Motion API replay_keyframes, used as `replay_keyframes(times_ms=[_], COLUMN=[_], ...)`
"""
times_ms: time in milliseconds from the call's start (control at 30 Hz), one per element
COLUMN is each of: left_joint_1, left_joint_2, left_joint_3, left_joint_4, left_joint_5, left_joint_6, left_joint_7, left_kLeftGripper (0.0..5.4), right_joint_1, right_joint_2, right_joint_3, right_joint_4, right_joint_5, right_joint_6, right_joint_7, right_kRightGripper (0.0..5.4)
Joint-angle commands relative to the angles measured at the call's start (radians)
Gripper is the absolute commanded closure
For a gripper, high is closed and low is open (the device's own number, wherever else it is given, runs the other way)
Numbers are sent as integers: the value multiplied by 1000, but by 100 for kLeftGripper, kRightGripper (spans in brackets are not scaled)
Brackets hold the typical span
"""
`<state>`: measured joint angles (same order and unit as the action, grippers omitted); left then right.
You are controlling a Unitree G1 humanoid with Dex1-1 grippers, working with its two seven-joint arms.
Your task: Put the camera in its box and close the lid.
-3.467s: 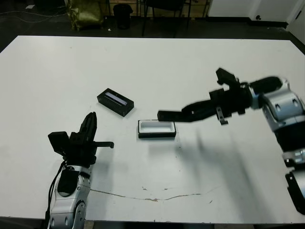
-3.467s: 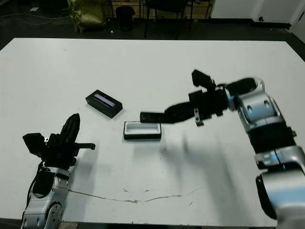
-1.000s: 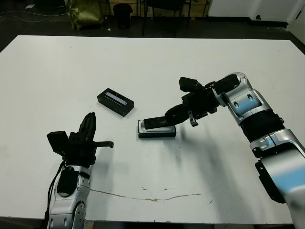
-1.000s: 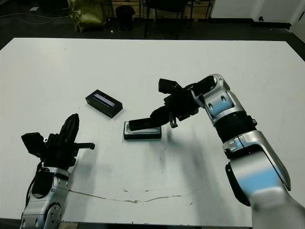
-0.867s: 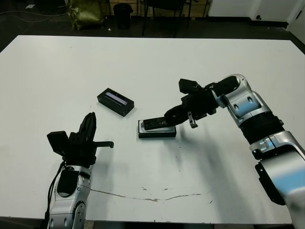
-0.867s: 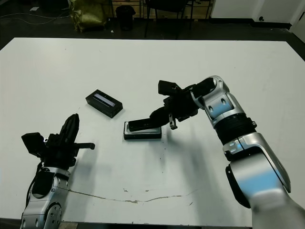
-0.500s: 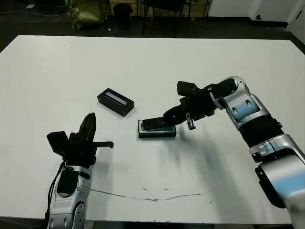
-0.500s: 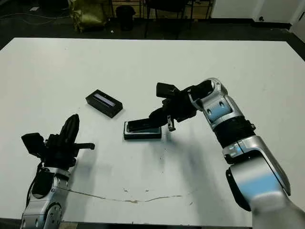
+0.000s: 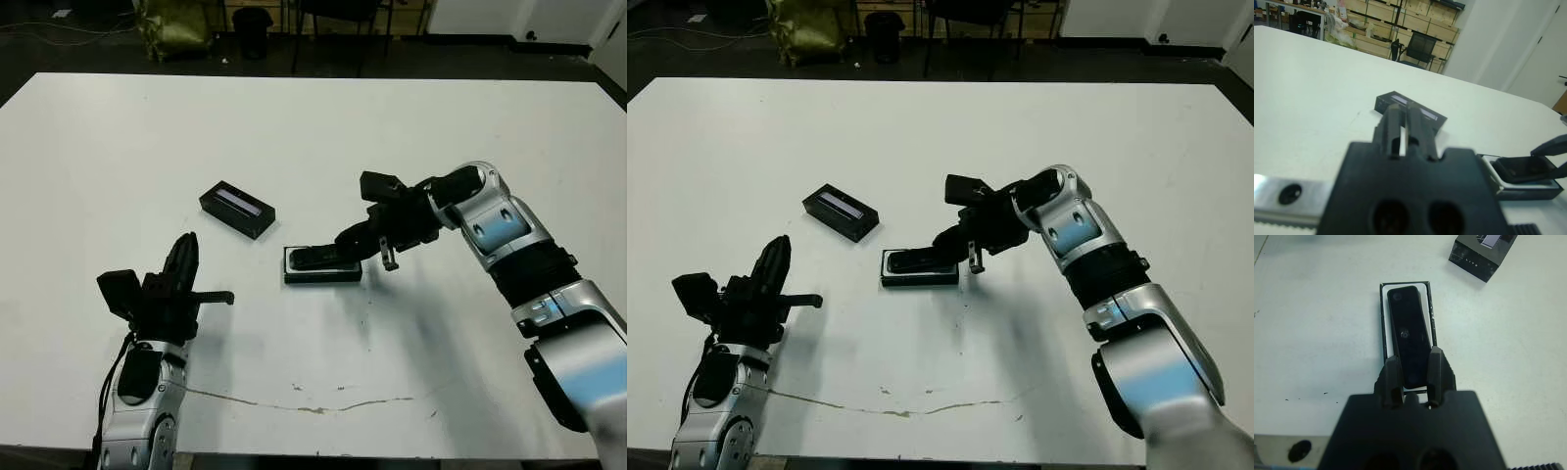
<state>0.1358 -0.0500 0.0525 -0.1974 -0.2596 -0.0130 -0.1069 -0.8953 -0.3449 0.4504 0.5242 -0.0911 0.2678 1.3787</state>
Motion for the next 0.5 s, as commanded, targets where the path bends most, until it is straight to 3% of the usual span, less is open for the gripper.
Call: replay_keyframes(times_ms=[33,500], left_joint_1=[16,17], left_joint_2=[2,1], left_joint_3=[5,4], left_joint_4=[15,4], left_joint_5=[2,4], left_joint_6=[1,17], left_joint_7=[1,8], left_kLeftGripper=[540,540], right_joint_1=[14,22], right_joint_2=[-7,24], right_joint_3=[23,47], right_joint_4=[-13,-7], right_joint_5=[-10,-9], right_joint_6=[5,25], right_joint_7=[11,-6], right_kRightGripper=[539,539])
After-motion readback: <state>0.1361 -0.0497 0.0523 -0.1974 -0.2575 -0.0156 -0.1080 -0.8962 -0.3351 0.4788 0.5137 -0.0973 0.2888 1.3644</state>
